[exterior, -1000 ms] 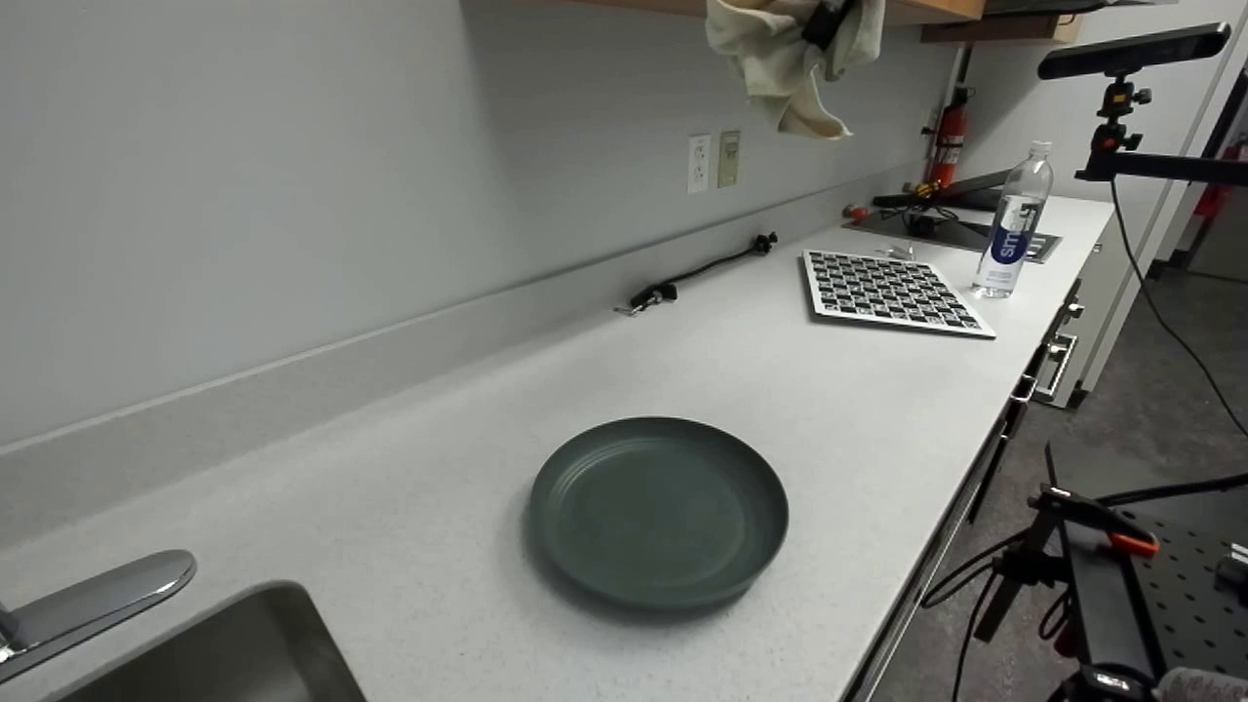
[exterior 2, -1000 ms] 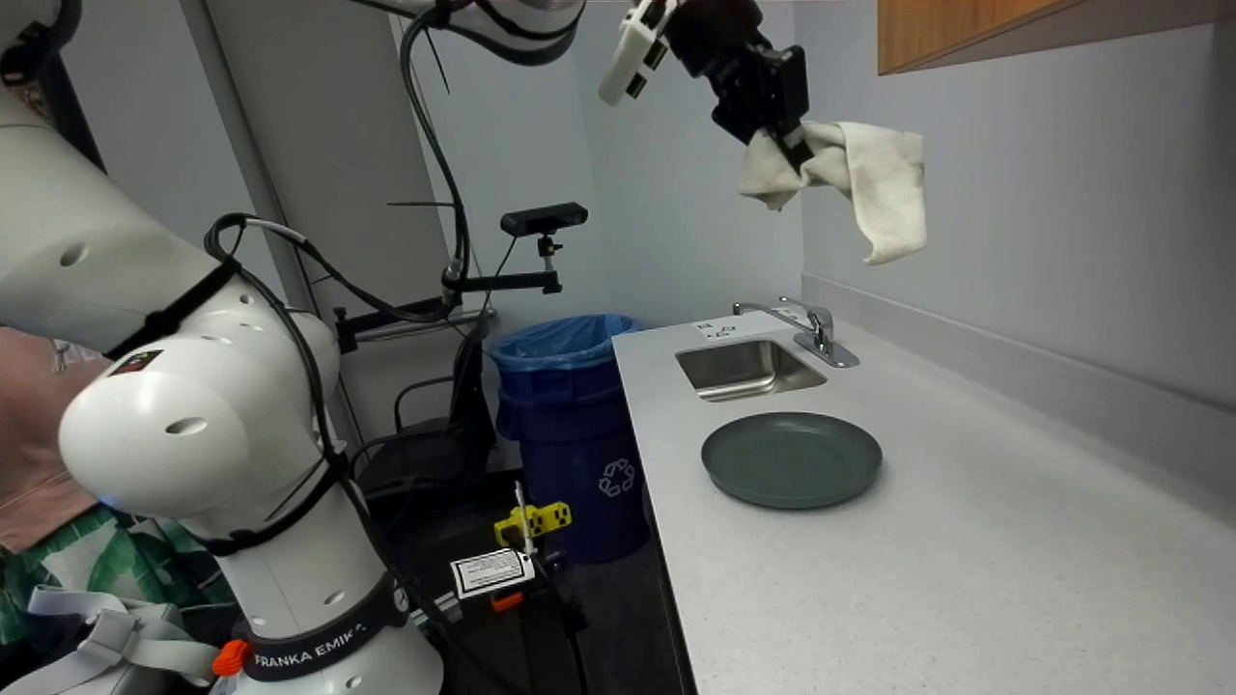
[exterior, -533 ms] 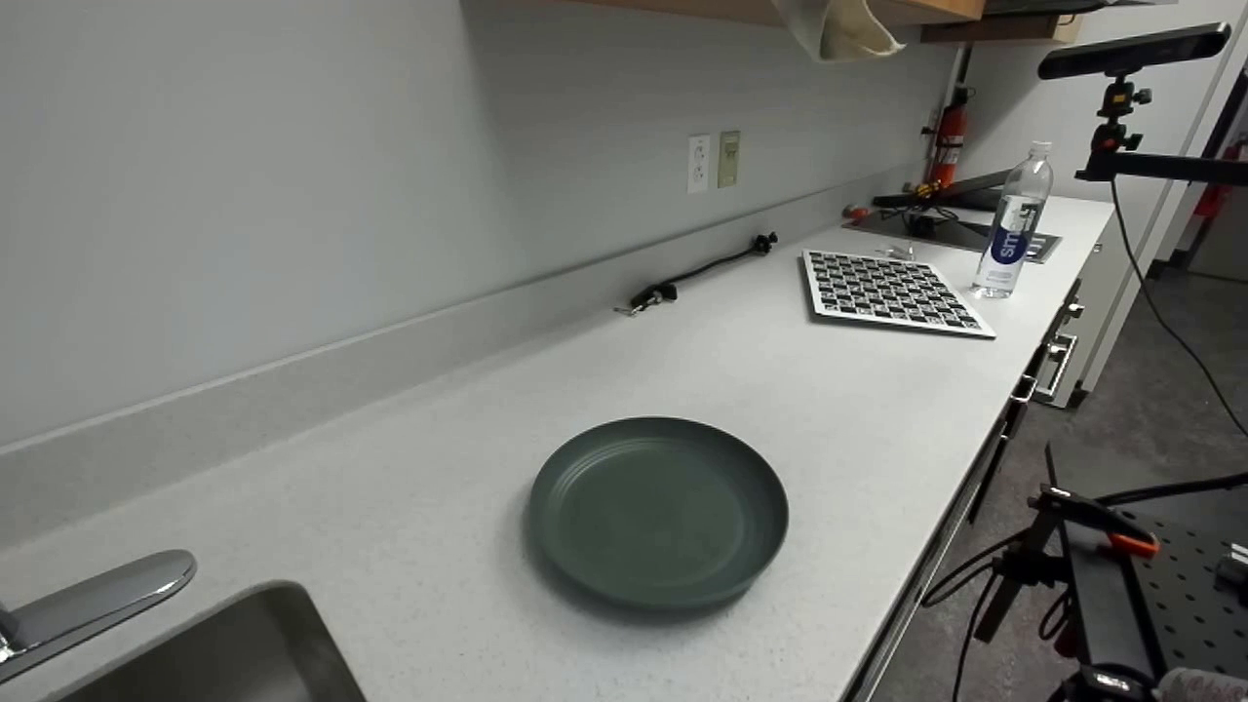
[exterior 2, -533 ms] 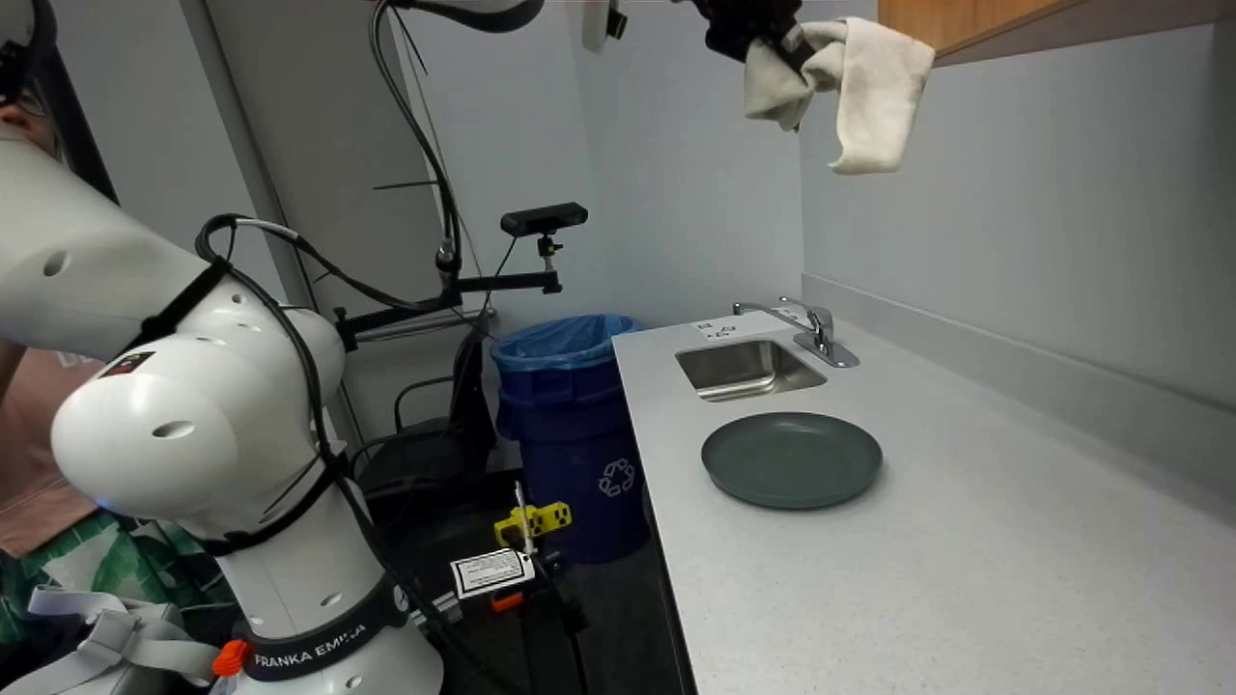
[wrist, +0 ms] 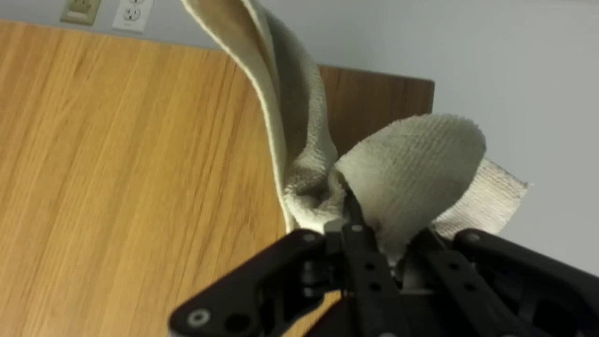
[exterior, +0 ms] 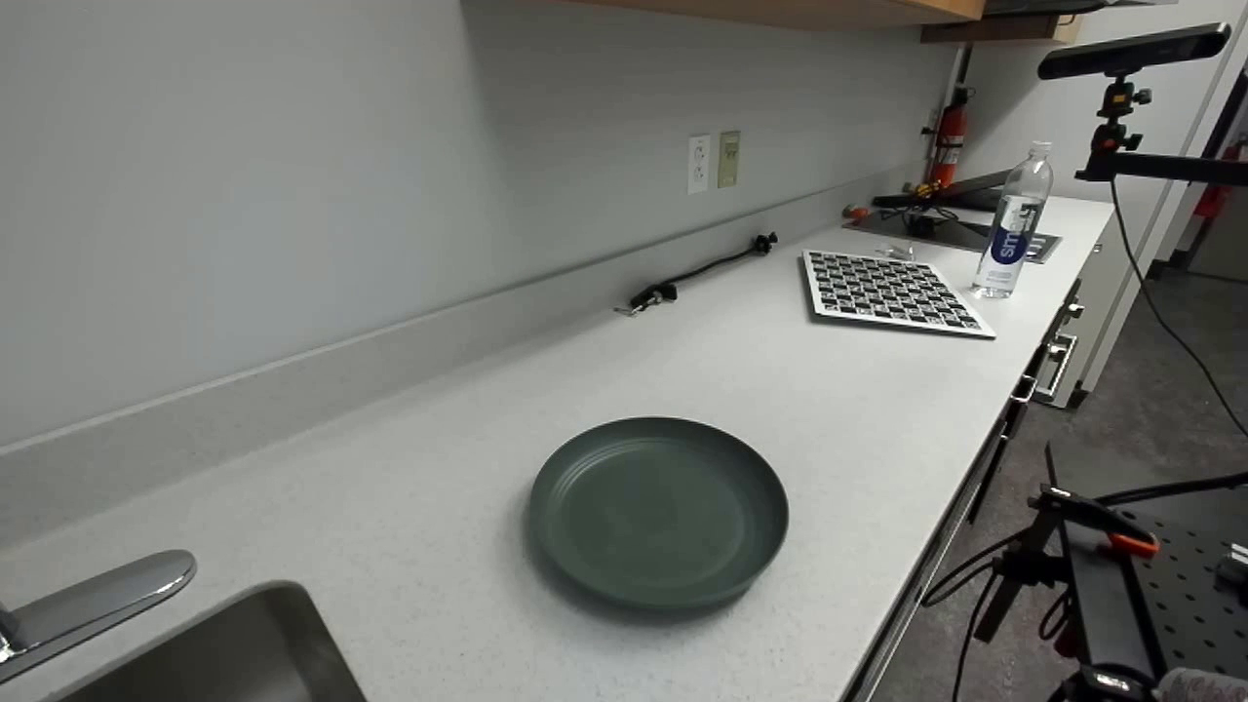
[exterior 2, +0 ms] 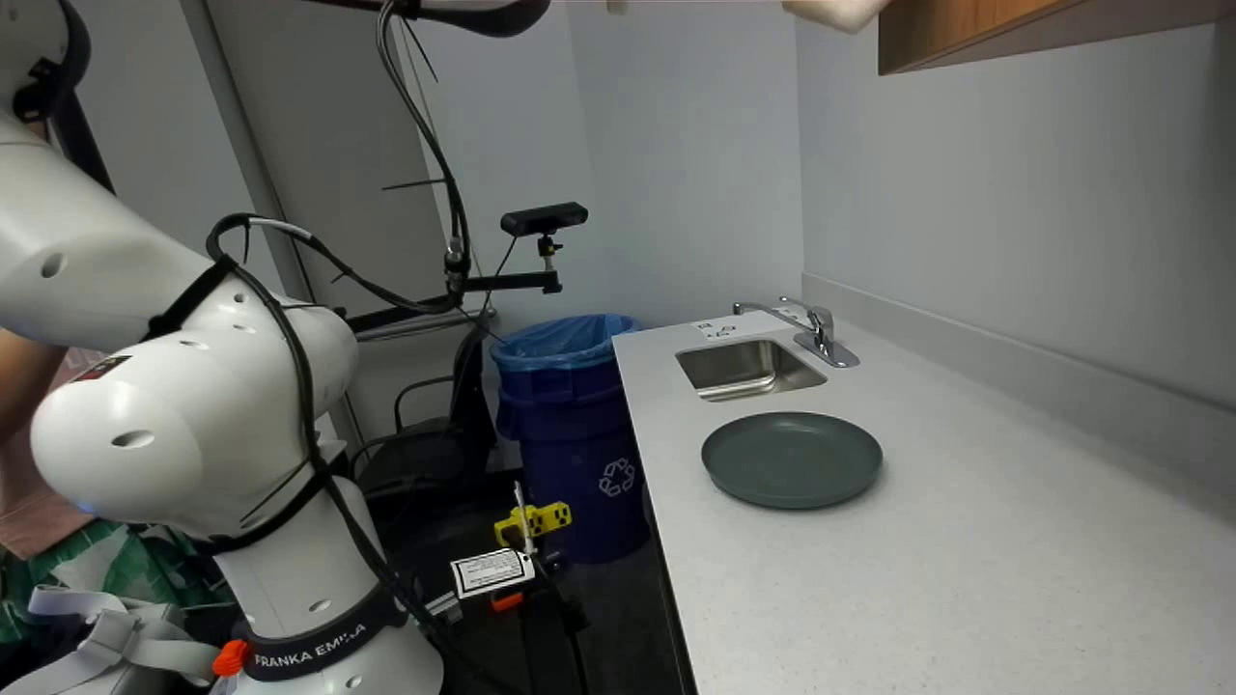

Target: Pick the cloth and move it to the right on the counter

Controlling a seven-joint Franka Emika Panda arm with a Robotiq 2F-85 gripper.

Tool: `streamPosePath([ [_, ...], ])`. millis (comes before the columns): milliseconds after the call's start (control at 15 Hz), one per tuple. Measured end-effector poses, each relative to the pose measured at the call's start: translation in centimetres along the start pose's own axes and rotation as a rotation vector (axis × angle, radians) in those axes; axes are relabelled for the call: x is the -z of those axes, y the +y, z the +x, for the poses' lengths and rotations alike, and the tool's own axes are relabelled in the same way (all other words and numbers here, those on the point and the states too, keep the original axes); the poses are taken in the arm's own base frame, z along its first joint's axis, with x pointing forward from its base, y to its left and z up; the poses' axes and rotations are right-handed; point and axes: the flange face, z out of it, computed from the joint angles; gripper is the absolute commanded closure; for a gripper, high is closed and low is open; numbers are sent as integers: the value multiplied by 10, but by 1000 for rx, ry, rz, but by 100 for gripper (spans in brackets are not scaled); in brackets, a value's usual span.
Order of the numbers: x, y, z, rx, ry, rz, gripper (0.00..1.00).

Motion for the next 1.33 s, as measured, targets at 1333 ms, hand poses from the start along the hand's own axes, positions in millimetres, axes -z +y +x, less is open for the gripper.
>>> streamPosePath([
  [1333, -70, -8, -41, -198, -13, -48, 98],
])
